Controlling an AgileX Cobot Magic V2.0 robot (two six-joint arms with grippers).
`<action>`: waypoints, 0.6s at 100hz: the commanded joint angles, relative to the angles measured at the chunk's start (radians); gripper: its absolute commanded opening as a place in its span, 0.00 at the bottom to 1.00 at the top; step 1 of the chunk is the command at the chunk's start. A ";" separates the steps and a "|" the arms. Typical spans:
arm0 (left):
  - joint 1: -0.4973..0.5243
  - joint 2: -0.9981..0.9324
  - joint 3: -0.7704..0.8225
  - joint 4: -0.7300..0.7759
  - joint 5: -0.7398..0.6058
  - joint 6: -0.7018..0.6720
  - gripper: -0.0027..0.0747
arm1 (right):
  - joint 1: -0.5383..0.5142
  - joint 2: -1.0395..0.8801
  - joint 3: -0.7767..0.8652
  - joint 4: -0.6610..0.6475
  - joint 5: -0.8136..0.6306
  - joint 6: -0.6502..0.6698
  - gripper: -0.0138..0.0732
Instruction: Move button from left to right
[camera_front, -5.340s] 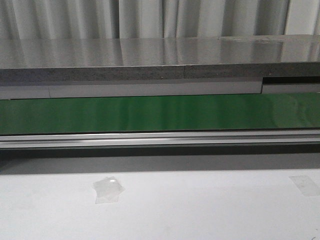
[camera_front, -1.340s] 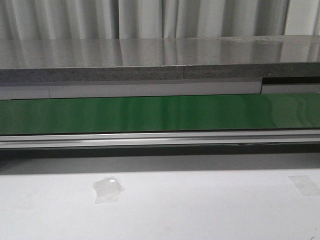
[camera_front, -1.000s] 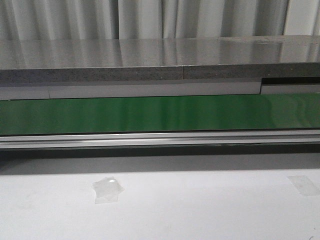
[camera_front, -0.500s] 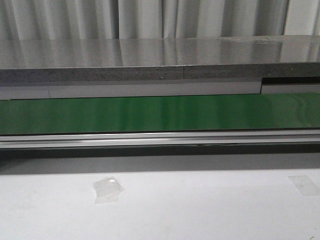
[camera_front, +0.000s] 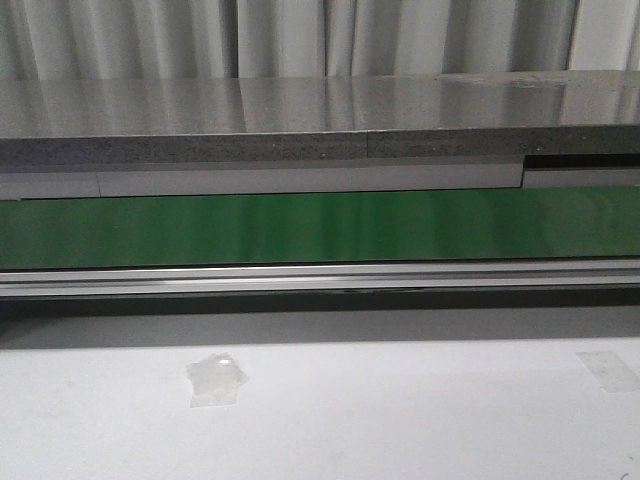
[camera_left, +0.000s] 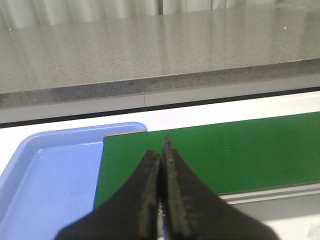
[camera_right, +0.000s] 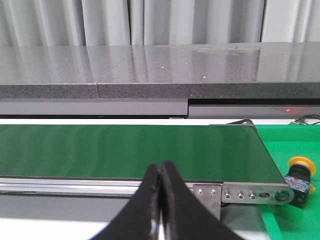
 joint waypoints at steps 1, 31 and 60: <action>-0.004 0.006 -0.030 -0.014 -0.083 -0.003 0.01 | 0.001 -0.014 -0.014 -0.007 -0.089 -0.002 0.08; -0.004 0.006 -0.030 -0.014 -0.083 -0.003 0.01 | 0.001 -0.014 -0.014 -0.007 -0.089 -0.002 0.08; -0.004 0.006 -0.011 -0.009 -0.125 -0.005 0.01 | 0.001 -0.014 -0.014 -0.007 -0.089 -0.002 0.08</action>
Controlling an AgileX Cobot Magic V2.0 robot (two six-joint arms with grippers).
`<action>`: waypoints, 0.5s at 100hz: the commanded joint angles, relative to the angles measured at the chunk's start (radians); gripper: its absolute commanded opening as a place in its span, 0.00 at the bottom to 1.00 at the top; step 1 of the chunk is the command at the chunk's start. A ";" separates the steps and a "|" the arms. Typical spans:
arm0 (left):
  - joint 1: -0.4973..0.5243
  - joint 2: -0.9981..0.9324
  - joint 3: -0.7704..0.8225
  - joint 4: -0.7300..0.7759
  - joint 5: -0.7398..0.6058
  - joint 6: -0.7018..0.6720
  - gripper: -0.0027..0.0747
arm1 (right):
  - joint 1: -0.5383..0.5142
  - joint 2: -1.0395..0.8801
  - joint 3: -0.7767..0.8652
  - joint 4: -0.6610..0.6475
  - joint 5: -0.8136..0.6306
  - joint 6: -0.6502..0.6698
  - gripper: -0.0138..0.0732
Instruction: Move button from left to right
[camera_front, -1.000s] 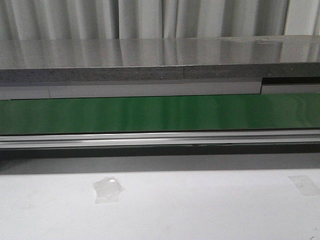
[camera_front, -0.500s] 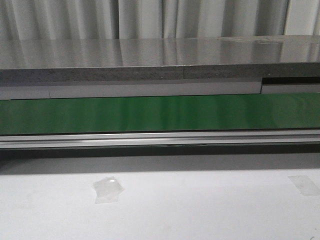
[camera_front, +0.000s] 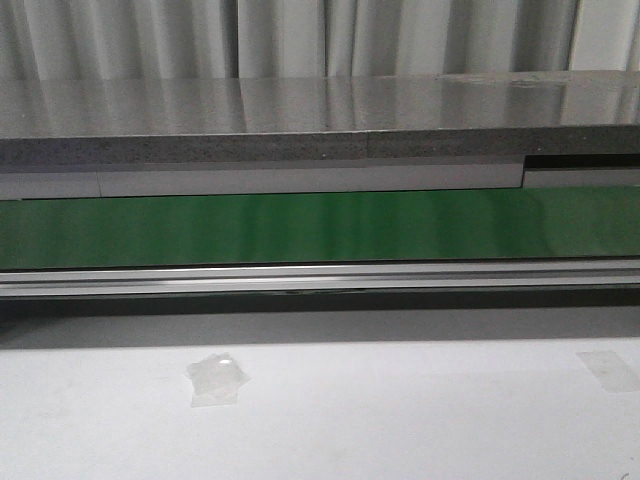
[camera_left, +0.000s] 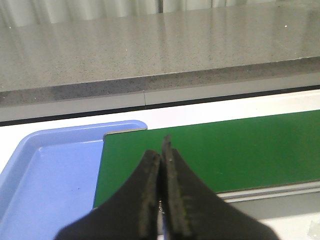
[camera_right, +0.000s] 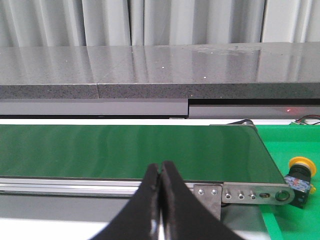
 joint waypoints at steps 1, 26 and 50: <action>-0.004 0.006 -0.019 -0.007 -0.125 -0.005 0.01 | 0.001 -0.014 -0.014 -0.007 -0.089 -0.002 0.08; -0.004 -0.074 0.094 0.143 -0.267 -0.176 0.01 | 0.001 -0.014 -0.014 -0.007 -0.089 -0.002 0.08; -0.004 -0.227 0.217 0.182 -0.267 -0.198 0.01 | 0.001 -0.014 -0.014 -0.007 -0.089 -0.002 0.08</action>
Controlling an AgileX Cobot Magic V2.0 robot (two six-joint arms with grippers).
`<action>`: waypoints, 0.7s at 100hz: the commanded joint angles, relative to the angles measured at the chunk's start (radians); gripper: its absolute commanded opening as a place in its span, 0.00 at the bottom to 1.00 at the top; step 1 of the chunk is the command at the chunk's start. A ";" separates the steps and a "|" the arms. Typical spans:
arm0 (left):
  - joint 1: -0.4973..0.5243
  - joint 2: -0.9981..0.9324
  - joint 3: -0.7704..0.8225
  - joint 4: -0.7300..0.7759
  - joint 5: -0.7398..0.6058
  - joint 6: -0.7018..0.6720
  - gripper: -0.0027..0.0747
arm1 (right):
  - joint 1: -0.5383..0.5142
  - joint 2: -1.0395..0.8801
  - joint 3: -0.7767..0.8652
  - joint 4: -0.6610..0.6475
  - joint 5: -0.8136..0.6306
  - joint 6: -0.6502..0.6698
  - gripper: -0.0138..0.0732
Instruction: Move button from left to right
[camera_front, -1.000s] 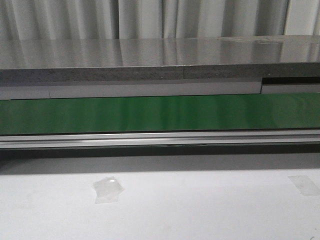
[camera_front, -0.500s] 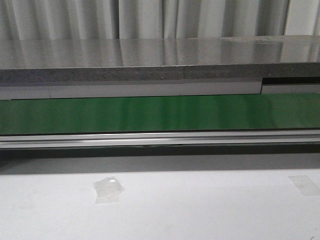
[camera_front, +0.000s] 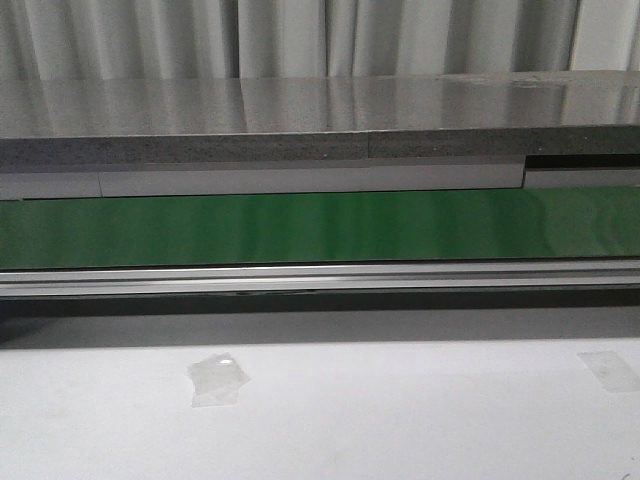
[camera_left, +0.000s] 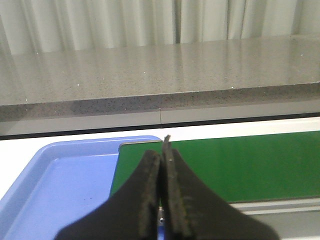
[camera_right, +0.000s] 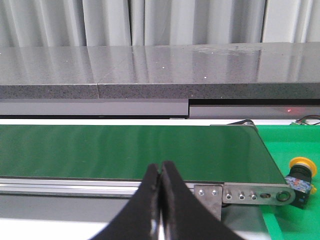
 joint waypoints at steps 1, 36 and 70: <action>-0.004 -0.046 0.014 0.013 -0.092 -0.017 0.01 | 0.001 -0.014 -0.014 -0.007 -0.088 -0.002 0.08; -0.004 -0.215 0.114 0.078 -0.084 -0.097 0.01 | 0.001 -0.014 -0.014 -0.007 -0.088 -0.002 0.08; -0.004 -0.215 0.168 0.087 -0.116 -0.127 0.01 | 0.001 -0.014 -0.014 -0.007 -0.088 -0.002 0.08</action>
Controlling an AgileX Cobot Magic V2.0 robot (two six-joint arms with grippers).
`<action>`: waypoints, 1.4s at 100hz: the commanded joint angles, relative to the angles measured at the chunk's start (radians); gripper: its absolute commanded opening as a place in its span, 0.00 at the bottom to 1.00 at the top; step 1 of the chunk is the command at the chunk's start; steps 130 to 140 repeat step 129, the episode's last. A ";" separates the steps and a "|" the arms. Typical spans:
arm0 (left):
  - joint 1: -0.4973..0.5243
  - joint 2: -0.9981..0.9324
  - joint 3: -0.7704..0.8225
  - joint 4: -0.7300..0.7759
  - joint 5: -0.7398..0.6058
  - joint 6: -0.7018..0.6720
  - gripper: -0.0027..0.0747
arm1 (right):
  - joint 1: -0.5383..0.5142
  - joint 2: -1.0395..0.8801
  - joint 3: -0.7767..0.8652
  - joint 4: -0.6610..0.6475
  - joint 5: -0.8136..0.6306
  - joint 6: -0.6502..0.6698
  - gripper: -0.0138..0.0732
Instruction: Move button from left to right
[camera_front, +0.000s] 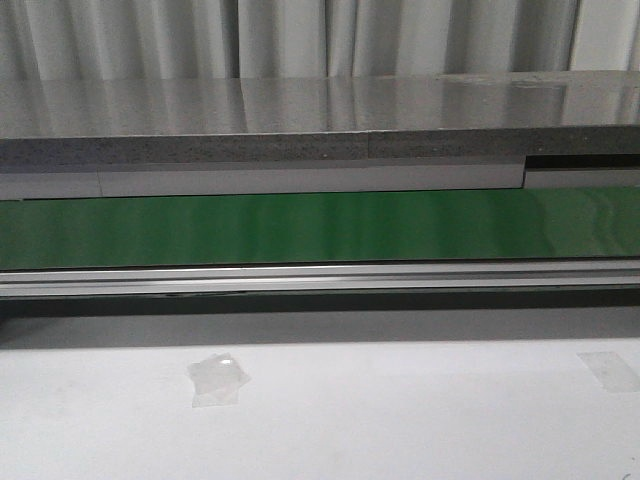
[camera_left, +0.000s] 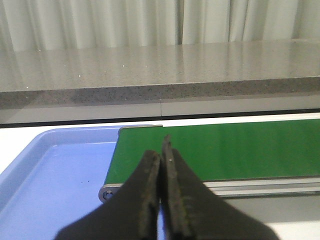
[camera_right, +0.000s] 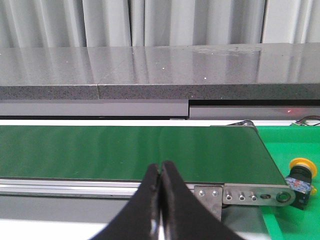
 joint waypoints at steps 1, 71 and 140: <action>-0.004 -0.035 0.012 0.002 -0.100 -0.018 0.01 | 0.001 -0.014 -0.014 -0.007 -0.085 -0.002 0.08; -0.004 -0.035 0.047 0.004 -0.173 -0.019 0.01 | 0.001 -0.014 -0.014 -0.007 -0.085 -0.002 0.08; -0.004 -0.035 0.047 0.004 -0.173 -0.019 0.01 | 0.001 -0.014 -0.014 -0.007 -0.085 -0.002 0.08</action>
